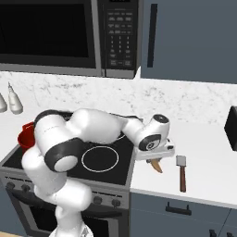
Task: Put the sweet potato and tomato in the pot. Retrieve the spatula and lightly stir the vegetables in the pot.
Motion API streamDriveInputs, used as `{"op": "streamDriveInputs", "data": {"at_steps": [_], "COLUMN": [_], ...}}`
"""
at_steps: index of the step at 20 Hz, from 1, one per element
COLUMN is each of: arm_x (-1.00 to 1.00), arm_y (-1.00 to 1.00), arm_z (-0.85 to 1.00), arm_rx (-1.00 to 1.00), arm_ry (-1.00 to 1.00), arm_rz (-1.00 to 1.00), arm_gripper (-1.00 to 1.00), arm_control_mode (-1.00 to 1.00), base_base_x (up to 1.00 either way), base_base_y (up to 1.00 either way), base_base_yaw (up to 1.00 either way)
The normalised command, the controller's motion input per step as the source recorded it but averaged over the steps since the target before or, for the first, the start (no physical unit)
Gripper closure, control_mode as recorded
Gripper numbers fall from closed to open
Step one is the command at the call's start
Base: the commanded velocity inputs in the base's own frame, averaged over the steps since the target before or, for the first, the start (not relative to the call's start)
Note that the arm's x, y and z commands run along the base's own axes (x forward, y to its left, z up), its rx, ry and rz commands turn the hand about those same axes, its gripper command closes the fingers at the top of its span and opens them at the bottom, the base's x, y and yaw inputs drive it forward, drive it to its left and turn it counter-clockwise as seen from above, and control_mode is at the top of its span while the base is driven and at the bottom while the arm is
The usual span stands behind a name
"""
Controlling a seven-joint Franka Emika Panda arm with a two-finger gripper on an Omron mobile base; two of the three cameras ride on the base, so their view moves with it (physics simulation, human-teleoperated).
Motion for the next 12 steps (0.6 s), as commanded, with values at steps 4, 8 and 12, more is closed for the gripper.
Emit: {"op": "streamDriveInputs", "data": {"at_steps": [4,8,12], "arm_x": [-0.99,-0.76,-0.57], "arm_y": [0.82,1.0,1.0], "arm_z": [1.0,1.0,1.0], "arm_rx": [0.0,0.0,0.0], "arm_ry": [-0.26,-0.16,-0.14], "arm_rz": [0.04,0.06,0.14], "arm_gripper": [1.0,1.0,1.0], "arm_control_mode": [-1.0,-1.0,-1.0], "base_base_x": [0.0,0.0,0.0], "base_base_y": [0.0,0.0,0.0], "base_base_yaw": [0.0,0.0,0.0]}}
